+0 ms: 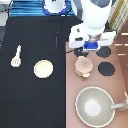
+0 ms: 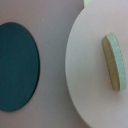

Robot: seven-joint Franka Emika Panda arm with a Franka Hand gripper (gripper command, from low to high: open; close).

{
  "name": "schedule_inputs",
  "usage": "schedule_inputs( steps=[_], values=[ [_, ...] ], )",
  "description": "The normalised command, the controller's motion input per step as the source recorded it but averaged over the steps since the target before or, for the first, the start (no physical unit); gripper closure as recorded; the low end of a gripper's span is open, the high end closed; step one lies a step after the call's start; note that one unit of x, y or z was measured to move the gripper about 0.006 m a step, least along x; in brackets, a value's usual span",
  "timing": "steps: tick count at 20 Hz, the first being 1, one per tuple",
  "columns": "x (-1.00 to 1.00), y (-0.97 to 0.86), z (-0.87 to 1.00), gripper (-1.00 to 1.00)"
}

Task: Take the lid off the pot, put the pot on the plate, and use the tool to push the pot to the front of the table.

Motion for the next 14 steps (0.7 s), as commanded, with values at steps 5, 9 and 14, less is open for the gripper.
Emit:
schedule_inputs(
  steps=[5, 9, 14],
  values=[
    [0.67, 0.00, -0.31, -1.00],
    [0.45, 0.07, -0.20, -1.00],
    [0.21, 0.00, -0.12, -1.00]
  ],
)
